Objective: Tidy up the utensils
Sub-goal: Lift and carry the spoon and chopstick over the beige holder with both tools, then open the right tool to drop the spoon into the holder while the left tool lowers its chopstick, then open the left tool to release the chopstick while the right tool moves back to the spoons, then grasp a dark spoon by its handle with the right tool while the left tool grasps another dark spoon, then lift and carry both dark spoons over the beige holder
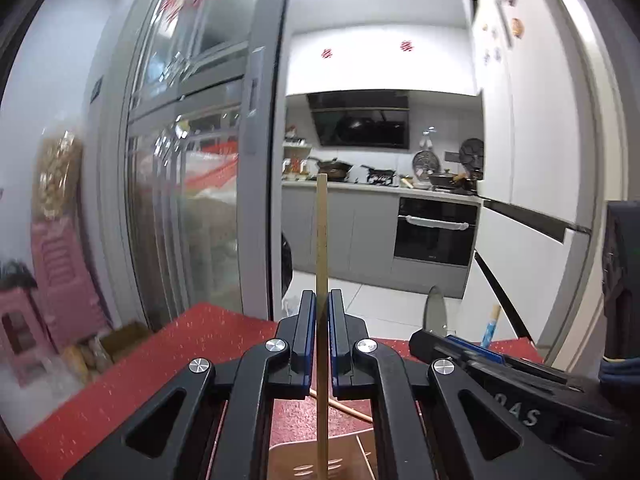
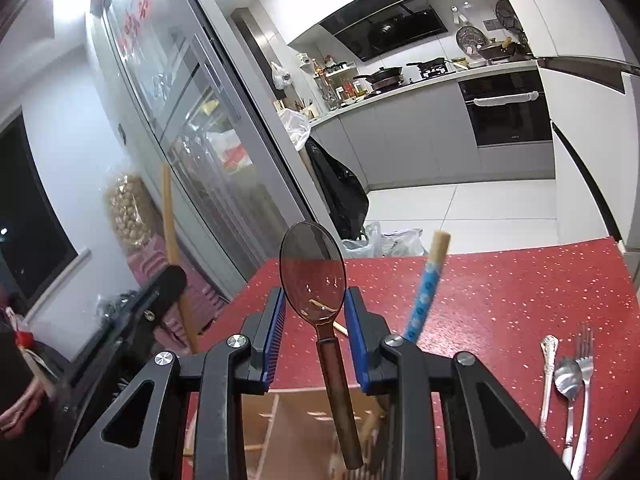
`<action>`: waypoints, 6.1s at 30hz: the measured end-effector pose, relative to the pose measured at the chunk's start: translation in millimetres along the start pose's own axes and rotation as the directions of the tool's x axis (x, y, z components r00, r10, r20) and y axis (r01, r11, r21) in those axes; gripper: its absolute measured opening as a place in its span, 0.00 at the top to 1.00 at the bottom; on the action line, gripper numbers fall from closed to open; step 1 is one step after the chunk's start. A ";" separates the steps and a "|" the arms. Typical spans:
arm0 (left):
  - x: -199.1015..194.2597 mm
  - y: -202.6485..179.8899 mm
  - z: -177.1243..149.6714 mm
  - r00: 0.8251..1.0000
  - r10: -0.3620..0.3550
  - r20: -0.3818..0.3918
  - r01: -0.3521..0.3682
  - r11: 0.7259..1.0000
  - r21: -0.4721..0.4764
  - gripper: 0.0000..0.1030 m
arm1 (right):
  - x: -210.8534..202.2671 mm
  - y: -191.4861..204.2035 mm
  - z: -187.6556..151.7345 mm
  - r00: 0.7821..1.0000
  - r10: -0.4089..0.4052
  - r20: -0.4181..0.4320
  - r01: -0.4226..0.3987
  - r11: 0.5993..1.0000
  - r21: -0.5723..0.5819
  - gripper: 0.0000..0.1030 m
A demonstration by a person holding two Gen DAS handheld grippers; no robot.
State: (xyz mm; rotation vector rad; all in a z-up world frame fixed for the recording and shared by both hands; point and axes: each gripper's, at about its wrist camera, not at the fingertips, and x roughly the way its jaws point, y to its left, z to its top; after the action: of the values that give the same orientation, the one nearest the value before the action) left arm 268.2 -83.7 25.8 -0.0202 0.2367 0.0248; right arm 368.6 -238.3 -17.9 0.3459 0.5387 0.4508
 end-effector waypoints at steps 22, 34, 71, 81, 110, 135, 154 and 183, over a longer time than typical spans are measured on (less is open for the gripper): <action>10.3 14.0 8.5 0.980 -0.195 -0.047 0.193 0.980 -0.048 0.71 | -46.2 -9.8 -27.2 0.998 -0.057 -0.011 0.056 0.998 -0.020 0.68; -2.8 1.0 1.6 0.971 -0.209 -0.116 0.218 0.973 0.072 0.71 | -51.6 -10.2 -27.4 0.997 -0.074 -0.026 0.073 0.997 -0.036 0.68; -98.0 60.1 34.0 0.981 -0.161 -0.108 0.159 0.987 -0.032 0.00 | -141.4 0.8 -46.3 0.996 -0.056 -0.063 0.058 0.998 0.030 0.30; -126.5 79.3 -37.9 0.927 -0.145 -0.346 0.169 0.985 0.041 0.00 | -142.1 1.7 -111.5 0.948 -0.132 -0.289 0.157 0.986 0.062 0.24; -76.5 53.0 -168.3 0.721 -0.079 -0.688 0.240 0.961 0.141 0.00 | -100.0 13.8 -206.2 0.777 -0.226 -0.587 0.254 0.967 -0.036 0.60; -64.7 39.6 -167.8 0.695 -0.078 -0.715 0.293 0.938 0.183 0.00 | -103.7 -19.3 -184.9 0.751 -0.256 -0.609 0.305 0.952 -0.024 0.84; -48.1 35.0 -165.6 0.673 -0.076 -0.736 0.316 0.929 0.194 0.00 | -60.8 -29.7 -165.0 0.681 -0.315 -0.661 0.328 0.938 -0.110 0.83; -72.0 41.4 -130.6 0.657 -0.265 -0.706 0.413 0.910 0.044 0.66 | -44.4 -18.9 -159.8 0.732 -0.295 -0.614 0.283 0.952 -0.120 0.88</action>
State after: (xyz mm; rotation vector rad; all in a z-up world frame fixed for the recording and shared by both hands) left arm 166.5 -46.9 -85.0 0.1347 0.9930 -0.4000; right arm 251.2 -244.9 -136.4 0.0747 1.2293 0.2545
